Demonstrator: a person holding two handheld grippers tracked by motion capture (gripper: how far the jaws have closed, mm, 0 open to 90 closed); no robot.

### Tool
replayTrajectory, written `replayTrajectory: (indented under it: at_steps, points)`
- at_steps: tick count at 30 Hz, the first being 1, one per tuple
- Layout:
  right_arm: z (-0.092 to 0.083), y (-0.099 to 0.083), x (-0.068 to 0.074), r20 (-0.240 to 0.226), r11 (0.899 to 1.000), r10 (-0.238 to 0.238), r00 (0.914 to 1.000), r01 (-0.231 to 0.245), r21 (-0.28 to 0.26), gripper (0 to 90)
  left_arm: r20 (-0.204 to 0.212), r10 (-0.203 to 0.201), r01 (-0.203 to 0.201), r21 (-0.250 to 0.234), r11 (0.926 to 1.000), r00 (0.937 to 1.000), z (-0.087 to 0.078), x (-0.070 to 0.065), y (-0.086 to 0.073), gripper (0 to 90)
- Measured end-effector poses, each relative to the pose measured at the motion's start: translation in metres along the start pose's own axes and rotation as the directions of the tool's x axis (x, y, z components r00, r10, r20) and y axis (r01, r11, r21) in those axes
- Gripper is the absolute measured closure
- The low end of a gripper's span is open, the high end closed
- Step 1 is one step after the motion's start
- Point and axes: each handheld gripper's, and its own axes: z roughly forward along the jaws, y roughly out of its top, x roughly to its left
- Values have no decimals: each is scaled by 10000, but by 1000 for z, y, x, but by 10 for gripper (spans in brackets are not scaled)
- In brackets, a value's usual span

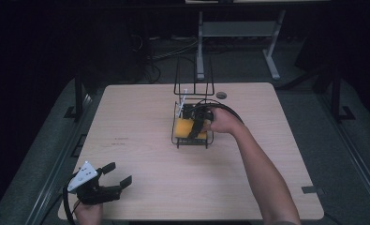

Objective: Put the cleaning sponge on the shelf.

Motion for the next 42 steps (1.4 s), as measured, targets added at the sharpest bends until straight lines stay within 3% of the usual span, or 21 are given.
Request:
replayTrajectory:
  at_steps: [23,37,42]
  points:
    - [11,3,-1,-125,9997,-76,9999,79,240,209,0,-17,17,-19,10000,10000,-1,1,0,128]
    - [-1,-3,-3,117,9999,166,9998,-166,-4,191,7,40,-40,11,10000,10000,0,0,1,128]
    - [-6,-3,-1,203,10000,57,9998,-55,-73,191,23,40,-40,12,10000,10000,0,-1,1,128]
